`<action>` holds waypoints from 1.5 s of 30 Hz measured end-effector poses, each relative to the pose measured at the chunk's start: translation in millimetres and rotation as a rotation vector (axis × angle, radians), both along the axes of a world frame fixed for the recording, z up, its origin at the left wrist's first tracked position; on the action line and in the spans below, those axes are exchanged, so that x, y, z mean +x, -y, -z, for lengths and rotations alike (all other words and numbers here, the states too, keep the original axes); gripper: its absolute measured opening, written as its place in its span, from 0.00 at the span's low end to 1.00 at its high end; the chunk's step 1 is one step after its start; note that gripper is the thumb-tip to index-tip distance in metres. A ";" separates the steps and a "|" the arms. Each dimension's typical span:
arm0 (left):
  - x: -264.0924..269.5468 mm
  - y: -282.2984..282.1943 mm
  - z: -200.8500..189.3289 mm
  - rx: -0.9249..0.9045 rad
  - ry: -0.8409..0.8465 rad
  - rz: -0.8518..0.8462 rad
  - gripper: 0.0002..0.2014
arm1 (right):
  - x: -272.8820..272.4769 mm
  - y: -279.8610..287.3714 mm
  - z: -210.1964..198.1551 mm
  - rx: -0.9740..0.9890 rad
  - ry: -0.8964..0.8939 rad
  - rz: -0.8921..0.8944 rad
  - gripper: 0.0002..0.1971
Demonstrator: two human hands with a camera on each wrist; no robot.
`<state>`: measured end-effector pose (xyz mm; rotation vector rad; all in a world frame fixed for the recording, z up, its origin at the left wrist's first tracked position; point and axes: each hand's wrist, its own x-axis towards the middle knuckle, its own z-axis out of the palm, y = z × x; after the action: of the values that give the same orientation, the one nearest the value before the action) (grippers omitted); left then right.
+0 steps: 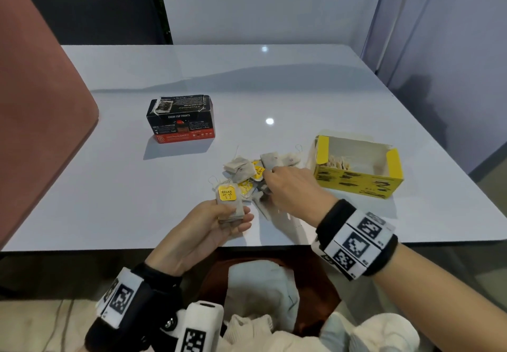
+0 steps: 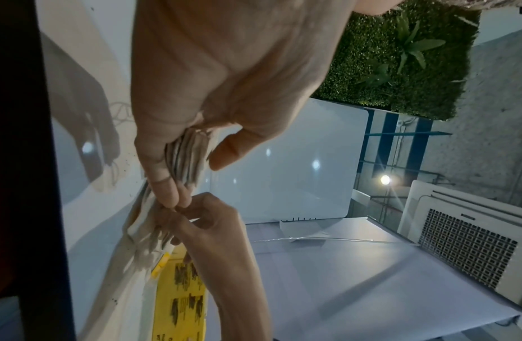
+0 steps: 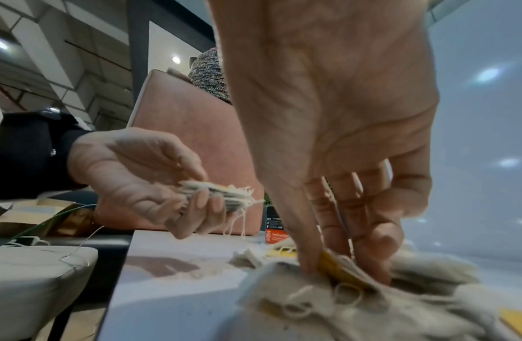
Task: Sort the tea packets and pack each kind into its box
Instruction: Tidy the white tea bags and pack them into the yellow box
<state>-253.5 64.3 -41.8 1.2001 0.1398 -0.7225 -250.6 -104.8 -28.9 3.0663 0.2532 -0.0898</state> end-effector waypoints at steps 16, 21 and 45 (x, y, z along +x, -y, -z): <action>-0.3 7.8 -6.9 -0.232 -0.221 0.152 0.39 | 8.3 13.5 -65.2 0.821 -0.359 -0.180 0.09; -5.3 5.8 -12.0 -0.257 -0.168 0.205 0.24 | 20.3 3.0 -44.6 0.853 -0.458 -0.141 0.15; -2.8 2.6 -7.0 -0.358 -0.173 0.133 0.24 | -18.0 -14.5 -41.6 0.337 0.023 -0.344 0.07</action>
<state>-256.3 61.7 -34.8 0.8105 0.0698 -0.9257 -268.6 -90.2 12.7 3.2876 0.8705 0.0069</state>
